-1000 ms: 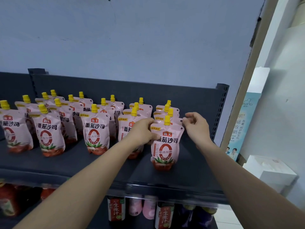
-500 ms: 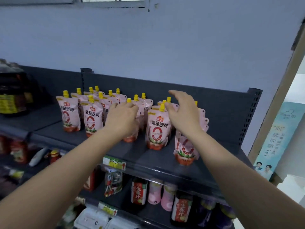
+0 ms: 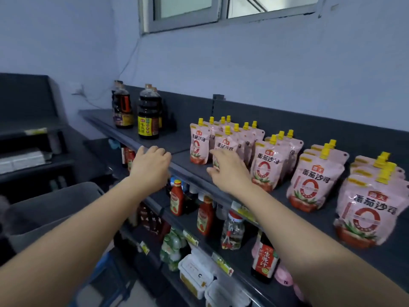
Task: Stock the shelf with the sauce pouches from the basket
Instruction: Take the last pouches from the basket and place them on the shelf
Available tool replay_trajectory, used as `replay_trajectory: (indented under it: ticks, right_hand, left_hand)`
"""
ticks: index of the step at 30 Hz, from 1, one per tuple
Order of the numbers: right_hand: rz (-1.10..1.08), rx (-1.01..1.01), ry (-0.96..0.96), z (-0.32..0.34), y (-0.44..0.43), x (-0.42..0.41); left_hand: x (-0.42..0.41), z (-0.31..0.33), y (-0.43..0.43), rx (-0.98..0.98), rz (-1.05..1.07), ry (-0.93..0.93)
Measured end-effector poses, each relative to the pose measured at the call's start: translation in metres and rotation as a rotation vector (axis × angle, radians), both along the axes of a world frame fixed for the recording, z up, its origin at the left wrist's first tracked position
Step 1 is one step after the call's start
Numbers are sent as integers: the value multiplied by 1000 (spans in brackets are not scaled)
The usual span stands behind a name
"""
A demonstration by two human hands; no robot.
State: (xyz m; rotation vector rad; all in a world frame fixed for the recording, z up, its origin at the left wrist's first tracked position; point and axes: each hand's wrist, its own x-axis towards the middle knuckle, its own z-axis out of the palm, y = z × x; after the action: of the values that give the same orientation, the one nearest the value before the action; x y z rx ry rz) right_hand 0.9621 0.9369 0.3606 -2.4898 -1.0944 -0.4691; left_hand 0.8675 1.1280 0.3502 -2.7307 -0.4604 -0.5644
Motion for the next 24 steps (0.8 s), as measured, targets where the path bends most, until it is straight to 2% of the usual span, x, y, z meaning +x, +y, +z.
replay_trajectory:
  ticks: [12,24]
  right_hand:
    - [238,-136,104,-47,213,-52]
    - [323,-250,246,-111,389,-69]
  left_hand:
    - [-110,-48,192,-90,280,71]
    - [-146,-110,349,-216,434,242]
